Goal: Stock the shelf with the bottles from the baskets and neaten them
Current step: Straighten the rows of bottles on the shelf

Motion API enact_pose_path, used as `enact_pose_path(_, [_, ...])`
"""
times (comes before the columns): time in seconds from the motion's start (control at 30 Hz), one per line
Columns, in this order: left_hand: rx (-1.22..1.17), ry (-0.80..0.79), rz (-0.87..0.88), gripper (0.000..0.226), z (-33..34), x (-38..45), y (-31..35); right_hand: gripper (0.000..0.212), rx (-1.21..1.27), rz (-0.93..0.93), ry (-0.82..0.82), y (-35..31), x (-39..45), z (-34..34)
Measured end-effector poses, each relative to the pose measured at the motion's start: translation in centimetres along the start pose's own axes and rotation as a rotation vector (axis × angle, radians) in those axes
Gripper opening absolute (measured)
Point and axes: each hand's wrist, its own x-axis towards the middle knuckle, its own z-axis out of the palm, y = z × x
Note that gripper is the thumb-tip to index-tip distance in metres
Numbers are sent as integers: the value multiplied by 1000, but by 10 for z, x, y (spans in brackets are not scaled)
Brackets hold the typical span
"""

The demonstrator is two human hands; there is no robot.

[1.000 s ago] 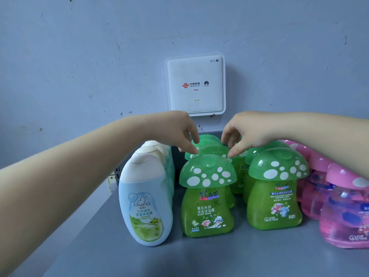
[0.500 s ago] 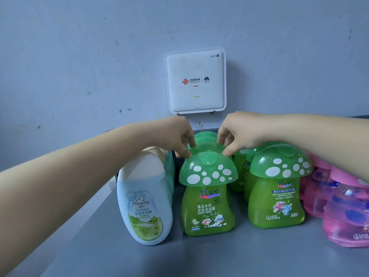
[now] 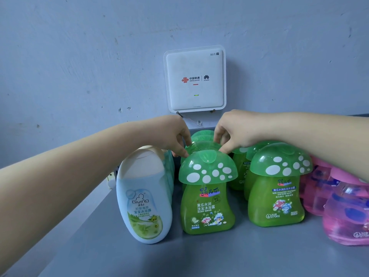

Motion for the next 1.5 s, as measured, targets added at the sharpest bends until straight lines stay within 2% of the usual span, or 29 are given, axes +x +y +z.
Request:
enact_pose_path(0.63, [-28, -25, 15, 27, -2, -1, -5, 39, 18, 7, -18, -1, -1, -1])
enact_pose_path(0.73, [-43, 60, 19, 18, -17, -1, -6, 39, 22, 2, -20, 2, -1, -11])
enact_pose_path(0.87, [-92, 171, 23, 16, -33, 11, -13, 34, 35, 27, 67, 13, 7, -26])
enact_pose_path(1.0, [4, 92, 2, 16, -24, 32, -19, 35, -24, 51, 4, 19, 20, -19])
enact_pose_path(1.13, [80, 9, -4, 26, -10, 49, -24, 38, -74, 48, -87, 19, 31, -7])
enact_pose_path(1.5, [77, -63, 27, 20, 1, 55, -29, 36, -118, 44, -87, 15, 41, 1])
